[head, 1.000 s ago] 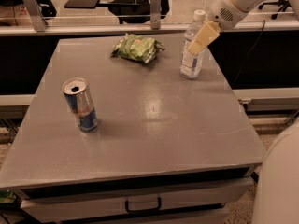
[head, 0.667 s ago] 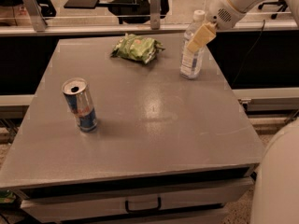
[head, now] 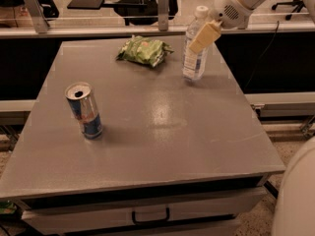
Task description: Move blue plastic bottle near redbull can
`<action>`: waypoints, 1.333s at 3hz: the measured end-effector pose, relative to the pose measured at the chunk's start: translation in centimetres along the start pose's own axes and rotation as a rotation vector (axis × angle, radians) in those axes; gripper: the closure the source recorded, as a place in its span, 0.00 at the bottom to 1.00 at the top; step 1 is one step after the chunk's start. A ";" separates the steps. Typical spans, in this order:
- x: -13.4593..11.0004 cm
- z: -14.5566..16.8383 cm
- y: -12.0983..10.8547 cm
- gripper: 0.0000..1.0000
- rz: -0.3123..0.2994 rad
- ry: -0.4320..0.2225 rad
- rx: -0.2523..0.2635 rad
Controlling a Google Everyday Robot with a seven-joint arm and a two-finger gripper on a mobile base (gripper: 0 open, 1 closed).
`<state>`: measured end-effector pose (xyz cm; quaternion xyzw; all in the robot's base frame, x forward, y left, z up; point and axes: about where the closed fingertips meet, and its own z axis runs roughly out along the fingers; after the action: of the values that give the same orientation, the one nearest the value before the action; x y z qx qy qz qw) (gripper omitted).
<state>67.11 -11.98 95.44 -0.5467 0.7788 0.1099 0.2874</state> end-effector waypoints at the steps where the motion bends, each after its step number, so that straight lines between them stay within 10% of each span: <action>1: -1.9 -0.3 2.5 1.00 -0.059 -0.038 -0.042; 4: -6.1 0.6 9.5 1.00 -0.208 -0.109 -0.176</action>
Offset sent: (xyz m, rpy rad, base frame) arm -0.0781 0.0861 0.0235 0.0742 -0.0138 0.2971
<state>60.09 -3.29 97.08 -0.6410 0.6884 0.1769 0.2898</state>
